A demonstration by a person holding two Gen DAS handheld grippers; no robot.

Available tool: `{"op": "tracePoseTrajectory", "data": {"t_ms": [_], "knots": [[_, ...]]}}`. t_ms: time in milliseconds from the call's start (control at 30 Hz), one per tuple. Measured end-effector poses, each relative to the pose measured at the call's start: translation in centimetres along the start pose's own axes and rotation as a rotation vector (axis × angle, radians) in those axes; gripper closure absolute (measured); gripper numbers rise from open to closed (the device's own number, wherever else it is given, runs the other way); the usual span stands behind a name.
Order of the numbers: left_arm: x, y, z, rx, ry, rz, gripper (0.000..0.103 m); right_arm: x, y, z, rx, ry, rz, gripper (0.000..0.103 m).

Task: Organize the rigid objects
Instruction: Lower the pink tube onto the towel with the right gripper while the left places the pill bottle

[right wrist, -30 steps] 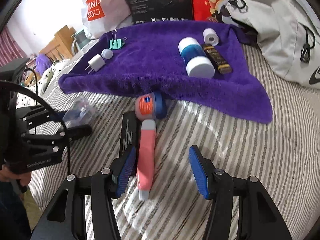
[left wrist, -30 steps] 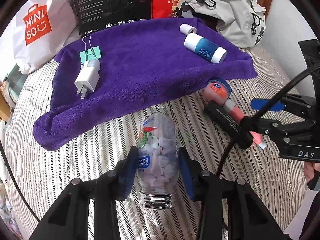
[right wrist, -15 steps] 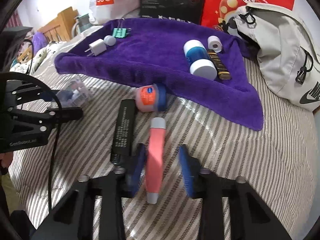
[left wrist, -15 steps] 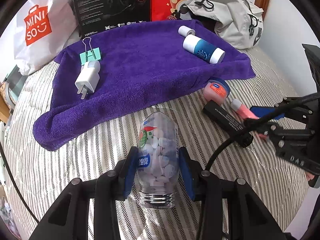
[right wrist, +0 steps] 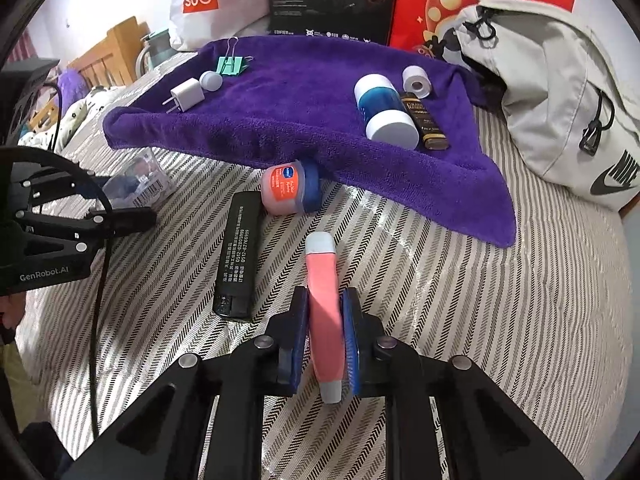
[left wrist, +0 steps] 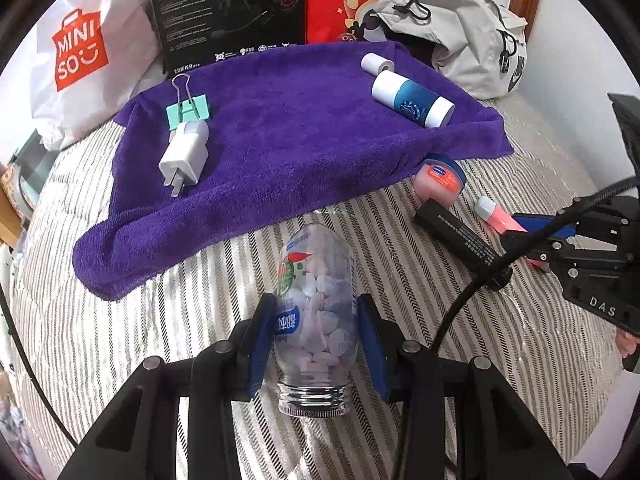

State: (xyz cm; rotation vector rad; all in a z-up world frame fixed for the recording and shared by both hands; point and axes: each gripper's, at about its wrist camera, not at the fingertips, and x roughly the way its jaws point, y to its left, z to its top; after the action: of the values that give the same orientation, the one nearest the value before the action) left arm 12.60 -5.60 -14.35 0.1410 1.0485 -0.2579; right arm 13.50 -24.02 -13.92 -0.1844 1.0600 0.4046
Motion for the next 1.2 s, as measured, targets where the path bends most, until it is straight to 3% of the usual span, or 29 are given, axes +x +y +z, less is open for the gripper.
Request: {"op": "tracePoseTrajectory", "data": {"t_ms": [133,500,933,1200], "knots": [[-0.6,1.5,-0.2,-0.041,0.001,-0.019,0.064,-0.5,-0.8,-0.5,0.054,0.001,0.073,0.086],[-2.8,4.9,1.2,-0.11,-0.052,-0.052,0.064,-3.1,0.0,0.6,0.045,-0.053,0.157,0.086],[-3.0,6.9,5.0,-0.119,-0.077,-0.032,0.064,-3.1,0.2,7.3,0.006,-0.123,0.212,0.086],[-2.1,8.1,6.3,-0.135,-0.078,-0.034,0.064,1.8,-1.1,12.7,0.008,-0.089,0.161,0.086]]}}
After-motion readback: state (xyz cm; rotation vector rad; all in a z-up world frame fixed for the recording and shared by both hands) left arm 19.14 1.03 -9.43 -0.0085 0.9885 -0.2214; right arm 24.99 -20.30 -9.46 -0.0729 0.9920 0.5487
